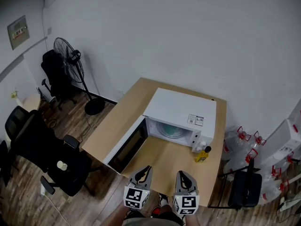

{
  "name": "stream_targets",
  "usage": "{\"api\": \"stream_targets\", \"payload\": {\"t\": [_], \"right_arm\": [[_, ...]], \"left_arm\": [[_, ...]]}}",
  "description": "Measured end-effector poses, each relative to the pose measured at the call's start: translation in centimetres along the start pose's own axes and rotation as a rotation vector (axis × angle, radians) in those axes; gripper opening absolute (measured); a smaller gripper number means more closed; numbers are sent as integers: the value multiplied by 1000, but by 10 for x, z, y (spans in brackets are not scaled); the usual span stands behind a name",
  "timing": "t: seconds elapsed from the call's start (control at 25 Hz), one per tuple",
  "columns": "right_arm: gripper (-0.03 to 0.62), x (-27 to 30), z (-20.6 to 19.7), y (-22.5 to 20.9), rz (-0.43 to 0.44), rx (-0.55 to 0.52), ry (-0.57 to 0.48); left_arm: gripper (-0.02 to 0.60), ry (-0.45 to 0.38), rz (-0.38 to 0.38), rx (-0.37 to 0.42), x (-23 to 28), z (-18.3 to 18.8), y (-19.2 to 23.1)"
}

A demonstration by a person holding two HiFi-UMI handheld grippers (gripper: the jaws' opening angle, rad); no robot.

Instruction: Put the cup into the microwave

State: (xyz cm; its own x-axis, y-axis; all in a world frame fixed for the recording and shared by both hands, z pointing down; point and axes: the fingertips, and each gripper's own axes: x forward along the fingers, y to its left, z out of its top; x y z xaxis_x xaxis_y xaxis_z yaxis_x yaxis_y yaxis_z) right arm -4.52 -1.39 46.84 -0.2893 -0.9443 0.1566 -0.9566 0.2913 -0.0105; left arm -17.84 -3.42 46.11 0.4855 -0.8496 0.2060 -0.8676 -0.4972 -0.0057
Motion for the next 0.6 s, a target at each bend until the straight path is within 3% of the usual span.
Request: {"api": "stream_targets", "payload": {"t": [0.6], "right_arm": [[18,4,2,-12,-6,-7,6]], "left_arm": [[38,6,-13,6,11,2,-4]]}}
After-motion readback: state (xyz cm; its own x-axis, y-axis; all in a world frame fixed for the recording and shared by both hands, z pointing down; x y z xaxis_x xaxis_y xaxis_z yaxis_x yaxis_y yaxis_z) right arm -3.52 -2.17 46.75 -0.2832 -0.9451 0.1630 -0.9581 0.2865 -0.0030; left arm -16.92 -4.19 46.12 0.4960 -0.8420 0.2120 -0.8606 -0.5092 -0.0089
